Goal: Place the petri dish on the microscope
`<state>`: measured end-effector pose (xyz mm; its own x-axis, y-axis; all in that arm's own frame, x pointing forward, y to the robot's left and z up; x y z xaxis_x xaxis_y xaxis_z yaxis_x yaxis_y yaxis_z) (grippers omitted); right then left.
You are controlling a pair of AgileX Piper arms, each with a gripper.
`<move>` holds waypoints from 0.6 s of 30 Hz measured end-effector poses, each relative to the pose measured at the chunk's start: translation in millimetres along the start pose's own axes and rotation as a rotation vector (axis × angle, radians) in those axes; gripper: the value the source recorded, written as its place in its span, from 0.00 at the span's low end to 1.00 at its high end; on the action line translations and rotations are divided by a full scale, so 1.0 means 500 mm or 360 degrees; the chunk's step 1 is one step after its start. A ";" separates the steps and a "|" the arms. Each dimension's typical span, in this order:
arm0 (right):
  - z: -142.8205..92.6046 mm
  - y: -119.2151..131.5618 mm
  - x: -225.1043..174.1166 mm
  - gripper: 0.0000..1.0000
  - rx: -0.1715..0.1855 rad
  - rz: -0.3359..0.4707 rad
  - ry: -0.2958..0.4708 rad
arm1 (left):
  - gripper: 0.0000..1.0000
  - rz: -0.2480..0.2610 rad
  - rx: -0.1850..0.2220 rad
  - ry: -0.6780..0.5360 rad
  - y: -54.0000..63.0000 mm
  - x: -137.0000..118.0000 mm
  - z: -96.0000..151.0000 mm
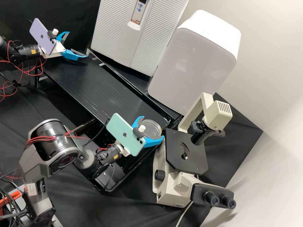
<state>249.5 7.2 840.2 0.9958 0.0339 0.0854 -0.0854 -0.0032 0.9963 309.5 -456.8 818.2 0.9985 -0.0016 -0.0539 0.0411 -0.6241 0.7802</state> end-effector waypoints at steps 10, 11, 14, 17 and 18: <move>0.022 0.046 -0.017 0.00 -0.0012 0.0127 -0.0001 | 1.00 0.0000 0.0000 0.0000 0.000 0.000 0.000; 0.028 0.044 -0.016 0.00 -0.0009 0.0123 -0.0016 | 1.00 0.0000 0.0000 0.0000 0.000 0.000 0.000; 0.046 0.036 -0.005 0.00 0.0004 0.0093 -0.0065 | 1.00 0.0000 0.0000 0.0000 0.000 0.000 0.000; 0.068 0.025 0.011 0.00 -0.0009 0.0065 -0.0122 | 1.00 0.0000 0.0000 0.0000 0.000 0.000 0.000; 0.071 0.023 0.015 0.00 -0.0026 0.0064 -0.0119 | 1.00 0.0000 0.0000 0.0000 0.000 0.000 0.000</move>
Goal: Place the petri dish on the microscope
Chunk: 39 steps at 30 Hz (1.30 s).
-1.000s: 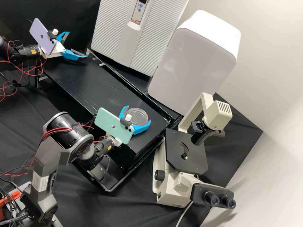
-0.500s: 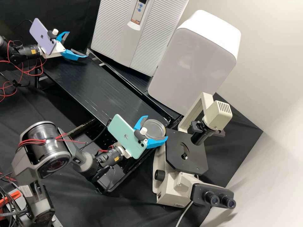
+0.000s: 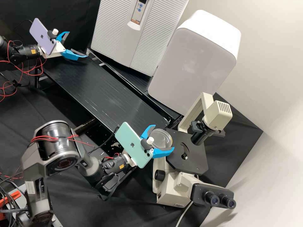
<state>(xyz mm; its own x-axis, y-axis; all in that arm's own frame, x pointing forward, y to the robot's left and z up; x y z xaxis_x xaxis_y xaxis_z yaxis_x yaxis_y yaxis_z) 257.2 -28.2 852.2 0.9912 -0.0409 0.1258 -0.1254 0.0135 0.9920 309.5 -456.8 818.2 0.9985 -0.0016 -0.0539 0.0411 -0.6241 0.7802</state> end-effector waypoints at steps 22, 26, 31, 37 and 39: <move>0.078 0.041 0.105 0.00 -0.0065 0.0192 -0.0154 | 1.00 0.0000 0.0000 0.0000 0.000 0.000 0.000; 0.087 0.052 0.116 0.00 -0.0067 0.0233 -0.0188 | 1.00 0.0000 0.0000 0.0000 0.000 0.000 0.000; 0.089 0.054 0.119 0.00 -0.0059 0.0247 -0.0204 | 1.00 0.0000 0.0000 0.0000 0.000 0.000 0.000; 0.089 0.054 0.119 0.00 -0.0059 0.0247 -0.0204 | 1.00 0.0000 0.0000 0.0000 0.000 0.000 0.000; 0.089 0.054 0.119 0.00 -0.0059 0.0247 -0.0204 | 1.00 0.0000 0.0000 0.0000 0.000 0.000 0.000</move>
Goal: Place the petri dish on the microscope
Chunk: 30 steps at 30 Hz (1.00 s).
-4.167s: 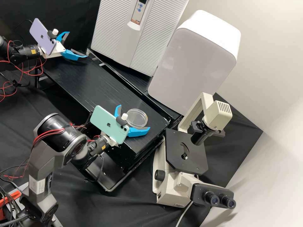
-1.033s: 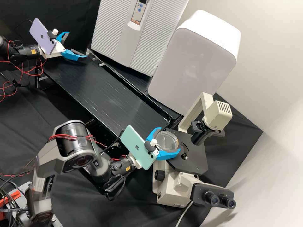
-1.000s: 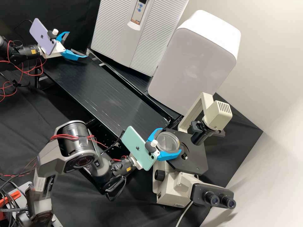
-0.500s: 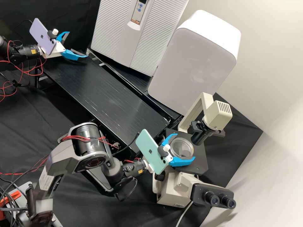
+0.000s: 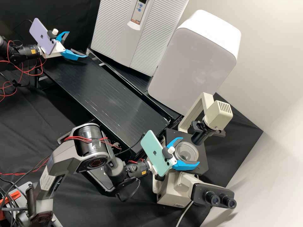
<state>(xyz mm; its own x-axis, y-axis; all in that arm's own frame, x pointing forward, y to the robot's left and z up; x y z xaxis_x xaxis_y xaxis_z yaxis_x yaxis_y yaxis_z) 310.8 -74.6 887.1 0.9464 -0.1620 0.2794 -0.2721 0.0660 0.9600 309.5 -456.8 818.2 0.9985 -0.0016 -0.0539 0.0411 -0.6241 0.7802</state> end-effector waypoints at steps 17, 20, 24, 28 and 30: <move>-0.014 -0.008 -0.006 0.00 0.0010 -0.0030 0.0003 | 1.00 0.0000 0.0000 0.0000 0.000 0.000 0.000; -0.014 -0.009 -0.006 0.00 0.0016 -0.0026 -0.0001 | 1.00 0.0000 0.0000 0.0000 0.000 0.000 0.000; -0.016 -0.012 -0.006 0.00 0.0021 -0.0028 -0.0003 | 1.00 0.0000 0.0000 0.0000 0.000 0.000 0.000; -0.020 -0.016 -0.005 0.00 0.0034 -0.0020 -0.0009 | 1.00 0.0000 0.0000 0.0000 0.000 0.000 0.000; -0.021 -0.018 -0.004 0.00 0.0039 -0.0015 -0.0009 | 1.00 0.0000 0.0000 0.0000 0.000 0.000 0.000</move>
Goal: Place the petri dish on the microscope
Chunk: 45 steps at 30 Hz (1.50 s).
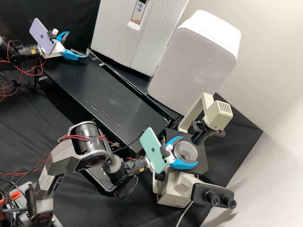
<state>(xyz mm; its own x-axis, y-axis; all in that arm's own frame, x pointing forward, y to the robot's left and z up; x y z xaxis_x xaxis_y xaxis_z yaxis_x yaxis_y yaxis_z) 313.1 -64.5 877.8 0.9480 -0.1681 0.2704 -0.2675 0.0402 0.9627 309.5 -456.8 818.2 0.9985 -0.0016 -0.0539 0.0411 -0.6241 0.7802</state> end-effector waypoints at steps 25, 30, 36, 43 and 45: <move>0.000 -0.007 -0.007 1.00 -0.0023 0.0000 0.0036 | 1.00 0.0000 0.0000 0.0000 0.000 0.000 0.000; -0.010 -0.008 -0.028 1.00 -0.0063 -0.0077 0.0106 | 1.00 0.0000 0.0000 0.0000 0.000 0.000 0.000; -0.009 0.009 -0.070 1.00 -0.0026 -0.0088 0.0105 | 1.00 0.0000 0.0000 0.0000 0.000 0.000 0.000; -0.007 0.036 -0.127 1.00 0.0043 -0.0056 0.0071 | 1.00 0.0000 0.0000 0.0000 0.000 0.000 0.000; -0.007 0.045 -0.140 1.00 0.0066 -0.0033 0.0062 | 1.00 0.0000 0.0000 0.0000 0.000 0.000 0.000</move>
<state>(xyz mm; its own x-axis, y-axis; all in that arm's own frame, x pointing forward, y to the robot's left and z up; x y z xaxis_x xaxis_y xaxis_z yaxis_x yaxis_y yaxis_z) 241.2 -48.2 880.5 0.9592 -0.1297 0.2514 -0.2540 -0.0038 0.9672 309.5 -456.8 818.2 0.9985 -0.0016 -0.0539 0.0411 -0.6241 0.7802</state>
